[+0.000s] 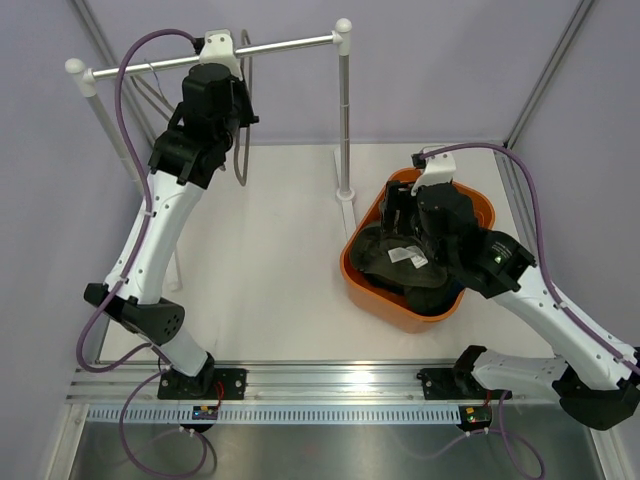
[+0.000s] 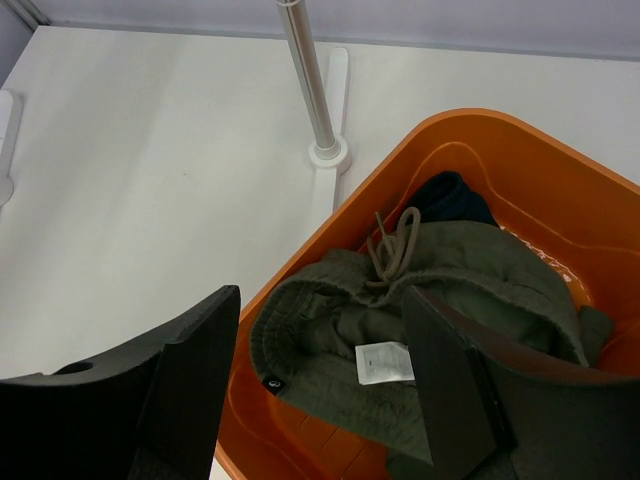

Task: Remove the shorts from the hanger

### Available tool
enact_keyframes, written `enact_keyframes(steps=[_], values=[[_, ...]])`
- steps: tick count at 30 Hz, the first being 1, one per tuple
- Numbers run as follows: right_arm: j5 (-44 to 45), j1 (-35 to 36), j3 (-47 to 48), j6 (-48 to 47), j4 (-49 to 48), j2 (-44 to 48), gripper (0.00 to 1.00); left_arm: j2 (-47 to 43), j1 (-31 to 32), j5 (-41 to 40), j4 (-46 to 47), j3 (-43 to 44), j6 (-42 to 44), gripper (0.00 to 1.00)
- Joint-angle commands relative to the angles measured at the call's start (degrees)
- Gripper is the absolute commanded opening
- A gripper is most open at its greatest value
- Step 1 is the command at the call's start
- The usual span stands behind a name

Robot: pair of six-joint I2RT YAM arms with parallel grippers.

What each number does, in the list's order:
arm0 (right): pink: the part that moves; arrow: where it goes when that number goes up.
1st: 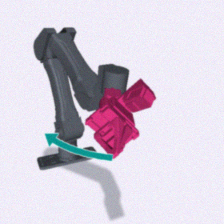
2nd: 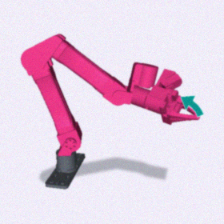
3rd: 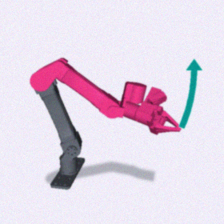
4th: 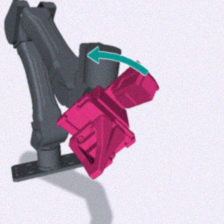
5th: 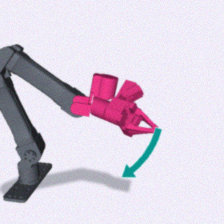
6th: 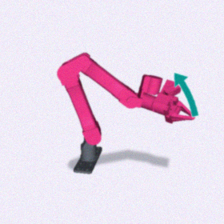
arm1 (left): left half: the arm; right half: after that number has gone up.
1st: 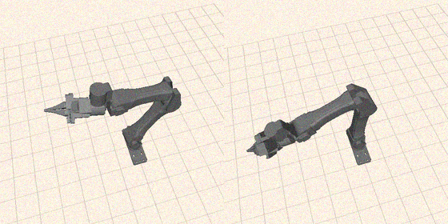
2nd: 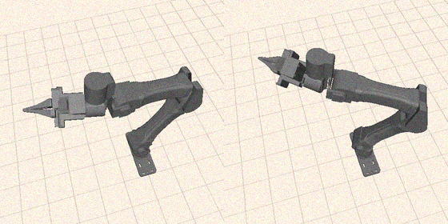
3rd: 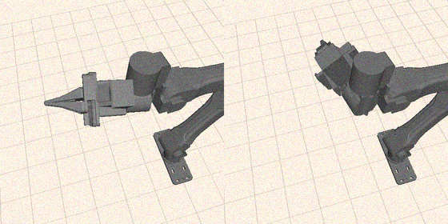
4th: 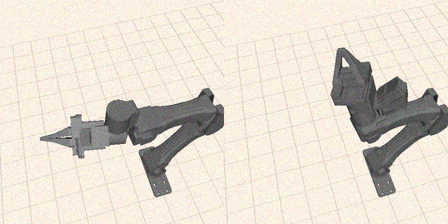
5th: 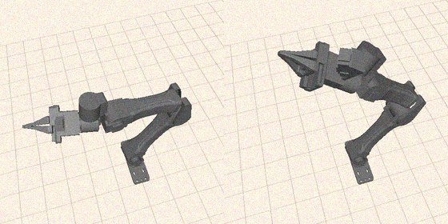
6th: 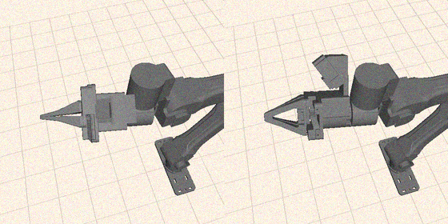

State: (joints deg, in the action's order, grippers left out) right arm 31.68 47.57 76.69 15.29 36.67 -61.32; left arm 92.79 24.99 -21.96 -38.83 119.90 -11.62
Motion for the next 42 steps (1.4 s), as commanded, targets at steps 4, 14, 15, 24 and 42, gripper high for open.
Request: enact_keyframes(steps=[4,14,15,24,42], values=[[-4.3,-1.8,0.1,-1.3,-4.4,-1.3,0.74,2.7,-3.5,1.4,7.4,4.3,0.6,0.00],[-5.2,-2.6,-0.7,-0.9,-4.5,-2.1,0.74,8.9,-5.6,2.8,3.1,8.5,-0.1,0.00],[-5.4,-2.6,-0.8,-0.7,-4.5,-2.1,0.74,8.8,-5.6,3.1,3.1,8.1,-0.1,0.00],[-5.8,-2.6,-1.5,-0.3,-4.0,-1.5,0.73,7.7,-5.8,4.6,1.5,5.6,-0.4,0.00],[-6.7,-2.7,-3.5,0.5,-4.4,-1.2,0.73,0.9,-5.8,4.3,3.4,-4.8,-0.1,0.03]])
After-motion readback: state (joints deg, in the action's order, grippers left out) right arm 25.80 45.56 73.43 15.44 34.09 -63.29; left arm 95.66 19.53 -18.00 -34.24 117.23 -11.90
